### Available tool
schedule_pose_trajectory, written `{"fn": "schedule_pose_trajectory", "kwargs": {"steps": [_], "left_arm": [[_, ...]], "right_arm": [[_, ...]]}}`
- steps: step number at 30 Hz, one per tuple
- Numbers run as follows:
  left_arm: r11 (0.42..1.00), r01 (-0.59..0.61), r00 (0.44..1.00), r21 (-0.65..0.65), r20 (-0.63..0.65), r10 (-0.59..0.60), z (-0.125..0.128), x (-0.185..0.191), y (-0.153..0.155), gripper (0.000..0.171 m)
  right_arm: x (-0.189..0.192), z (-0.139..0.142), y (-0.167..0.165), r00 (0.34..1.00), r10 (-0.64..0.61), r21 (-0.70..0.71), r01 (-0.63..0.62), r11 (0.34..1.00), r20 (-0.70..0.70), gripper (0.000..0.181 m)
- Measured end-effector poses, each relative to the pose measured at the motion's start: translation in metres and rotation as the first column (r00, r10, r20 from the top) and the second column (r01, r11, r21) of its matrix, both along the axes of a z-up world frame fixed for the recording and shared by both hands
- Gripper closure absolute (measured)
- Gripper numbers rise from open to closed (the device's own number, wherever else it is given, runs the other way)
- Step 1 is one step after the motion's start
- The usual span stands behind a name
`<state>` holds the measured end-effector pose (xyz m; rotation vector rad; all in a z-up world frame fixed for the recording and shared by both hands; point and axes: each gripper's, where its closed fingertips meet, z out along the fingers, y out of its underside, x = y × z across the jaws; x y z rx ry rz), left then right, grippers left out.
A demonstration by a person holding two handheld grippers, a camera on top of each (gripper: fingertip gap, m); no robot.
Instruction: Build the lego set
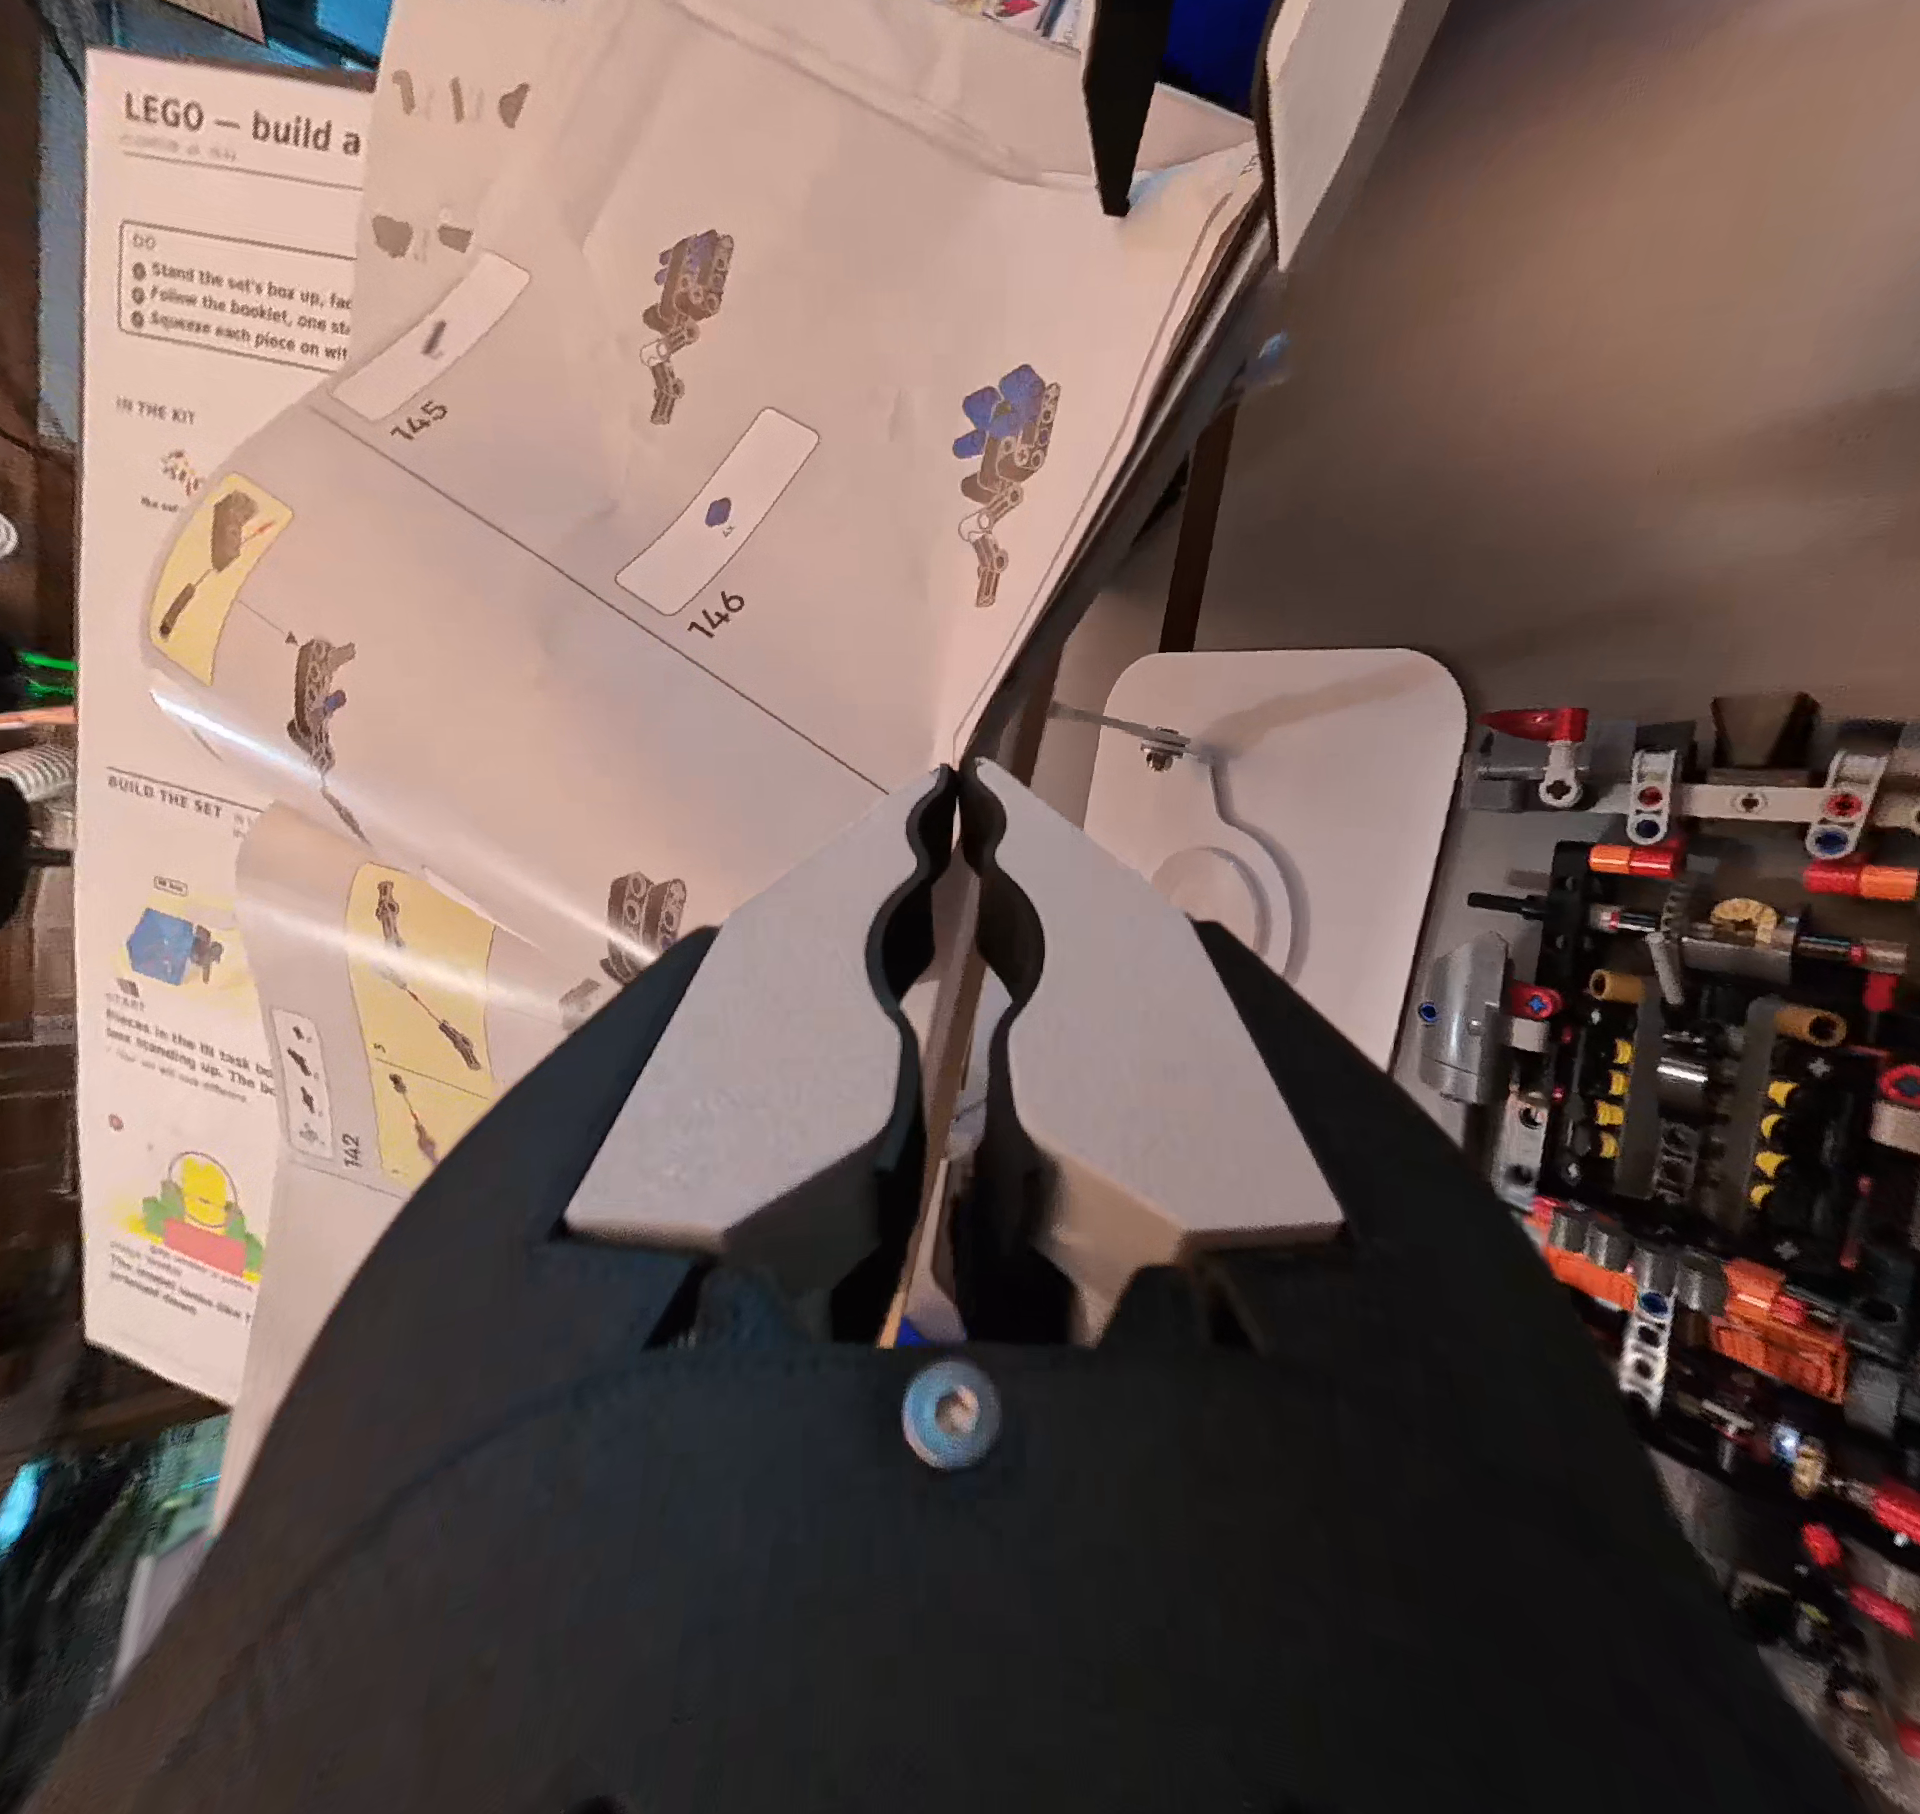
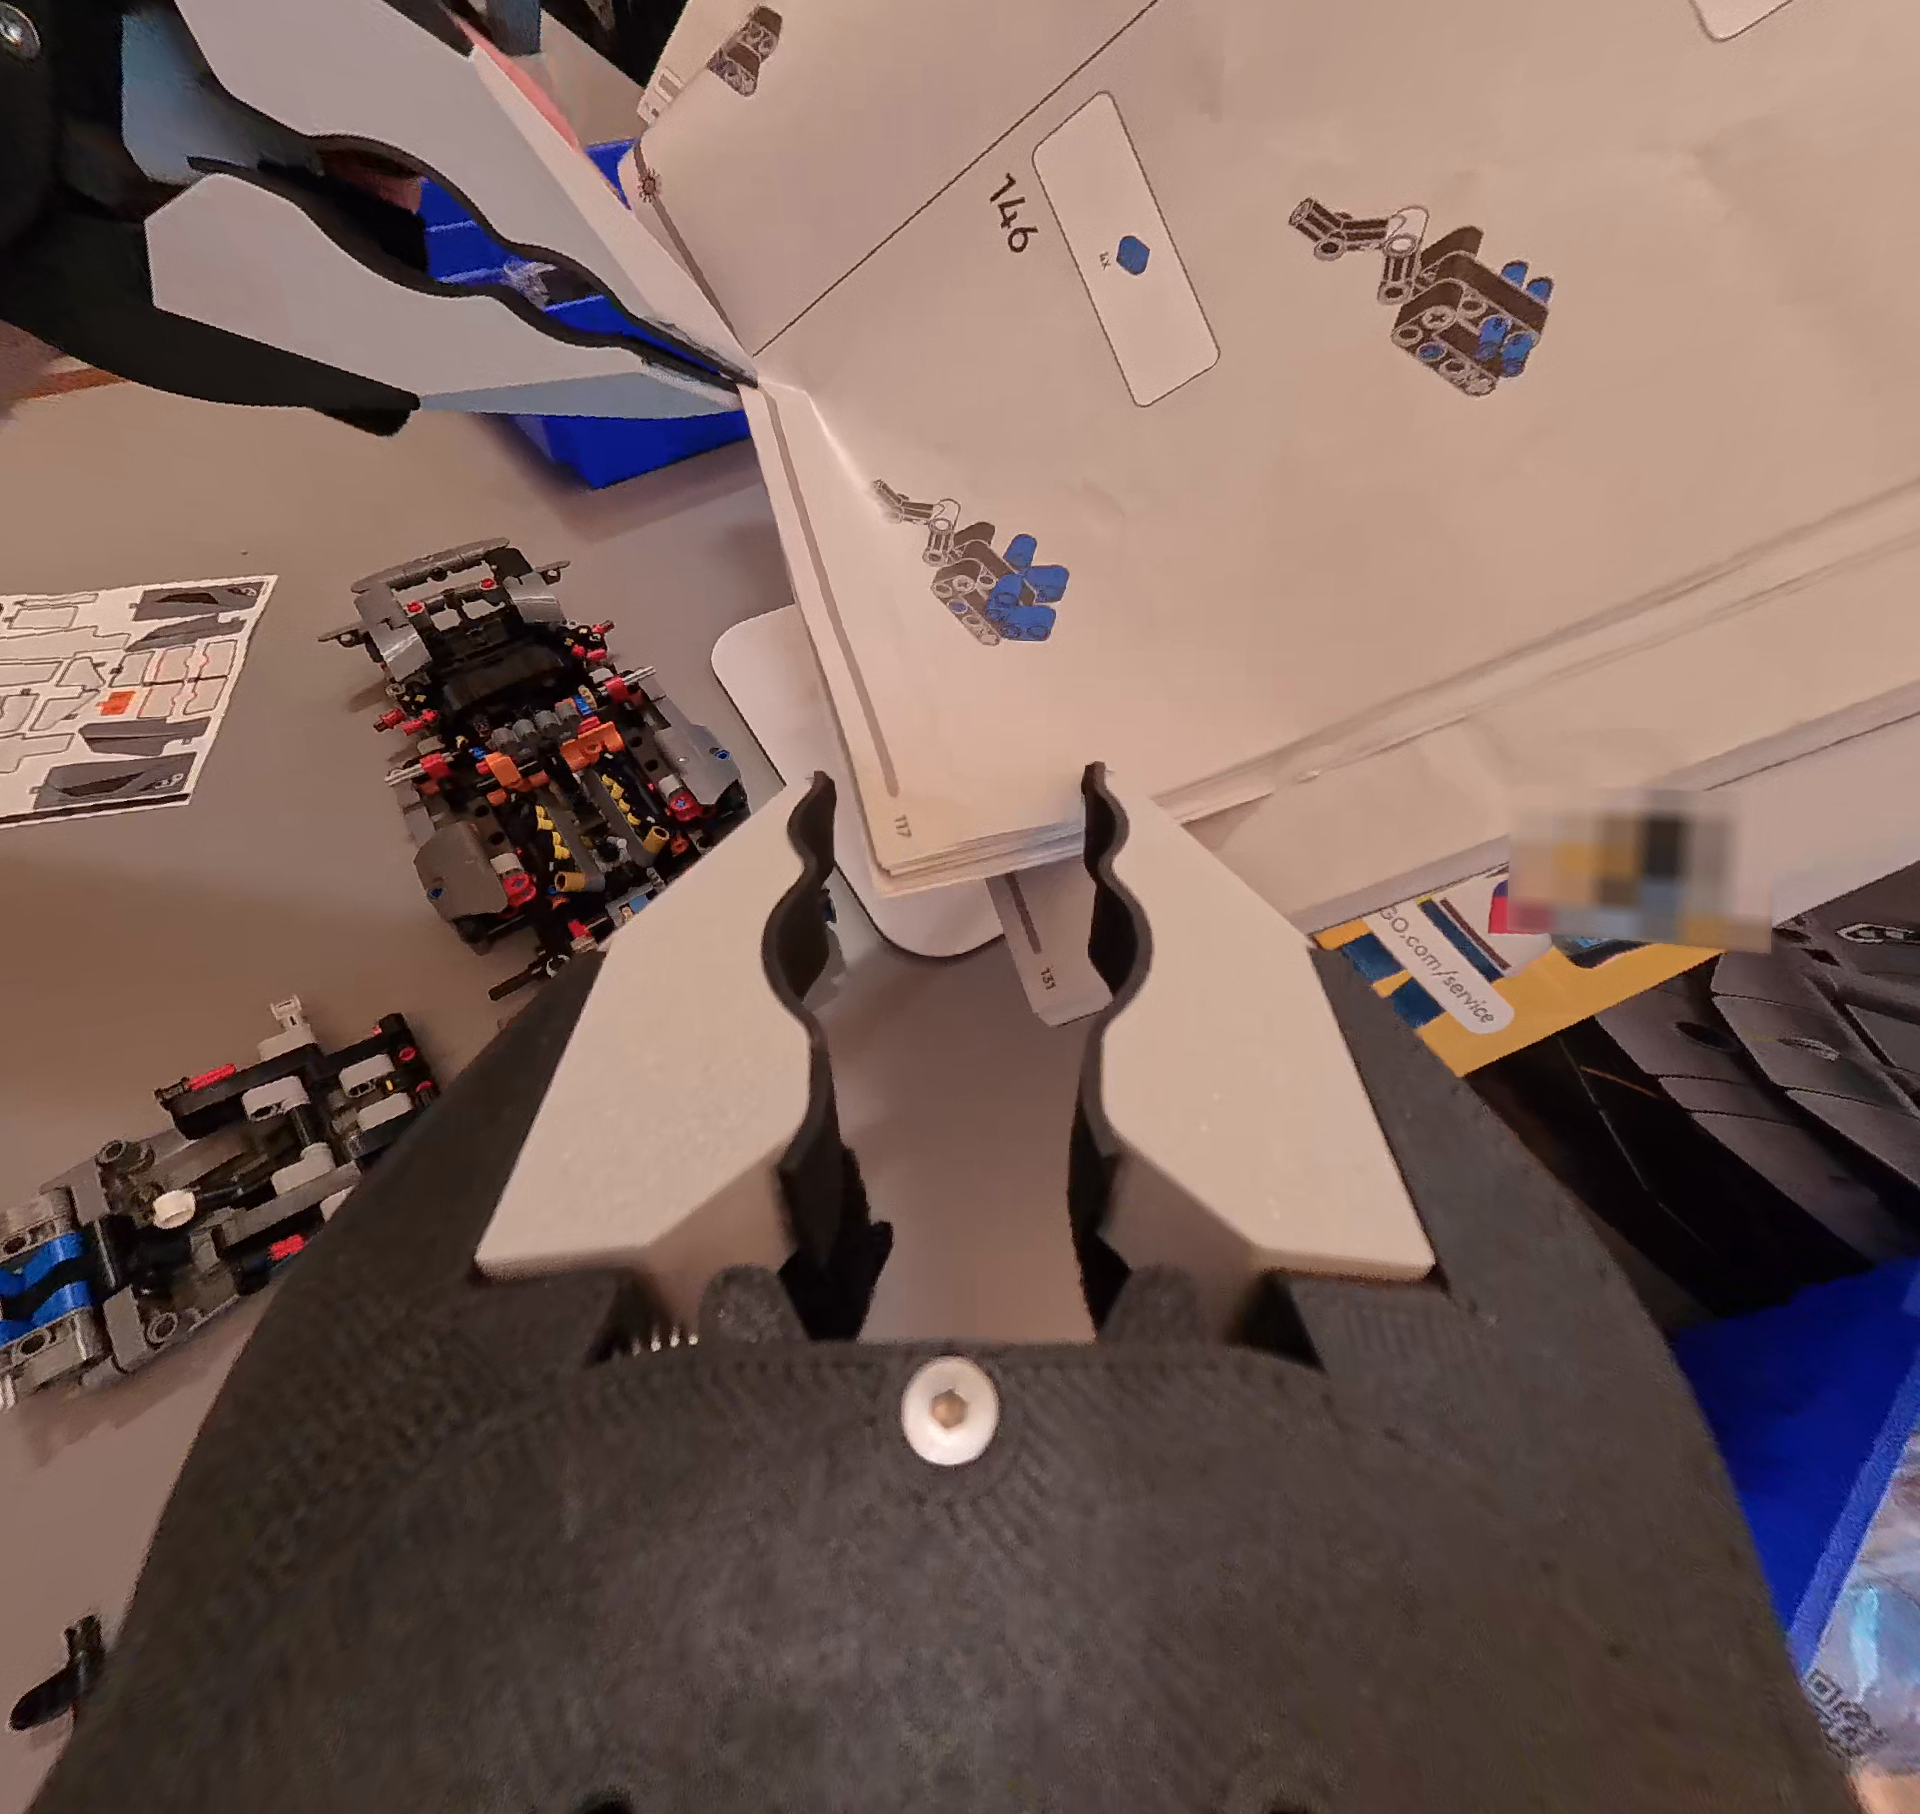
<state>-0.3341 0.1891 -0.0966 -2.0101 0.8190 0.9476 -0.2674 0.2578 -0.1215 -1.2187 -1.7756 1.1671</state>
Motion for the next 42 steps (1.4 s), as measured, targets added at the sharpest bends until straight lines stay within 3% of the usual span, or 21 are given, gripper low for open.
{"fn": "schedule_pose_trajectory", "kwargs": {"steps": [7,13,24,30,34,37,42], "left_arm": [[0.995,-0.019,0.981,0.098,0.196,0.0,0.009,0.001,-0.002,0.171],[0.984,-0.026,0.918,0.174,0.395,-0.046,0.018,0.0,-0.008,0.171],[0.961,-0.044,0.892,0.273,0.443,-0.085,0.031,-0.004,-0.018,0.171],[0.883,-0.12,0.821,0.453,0.545,-0.168,0.057,-0.012,-0.036,0.171],[0.791,-0.222,0.774,0.569,0.597,-0.212,0.073,-0.03,-0.062,0.171],[0.754,-0.276,0.721,0.595,0.648,-0.247,0.077,-0.043,-0.077,0.171],[0.704,-0.335,0.697,0.627,0.667,-0.263,0.086,-0.061,-0.096,0.171]], "right_arm": [[-0.005,0.015,-0.002,0.999,0.009,0.007,-0.009,1.0,-0.04,0.133],[-0.005,0.025,-0.001,0.998,0.01,-0.001,-0.01,1.0,-0.069,0.131],[-0.014,0.027,0.014,0.991,-0.093,0.053,0.098,0.994,-0.093,0.128],[-0.02,0.017,0.012,0.993,-0.098,0.092,0.104,0.99,-0.062,0.128],[-0.023,0.015,0.013,0.993,-0.102,0.082,0.107,0.991,-0.056,0.128],[-0.023,0.017,0.013,0.993,-0.102,0.076,0.107,0.991,-0.06,0.129],[-0.024,0.023,0.008,0.993,-0.091,0.078,0.097,0.992,-0.071,0.129]]}}
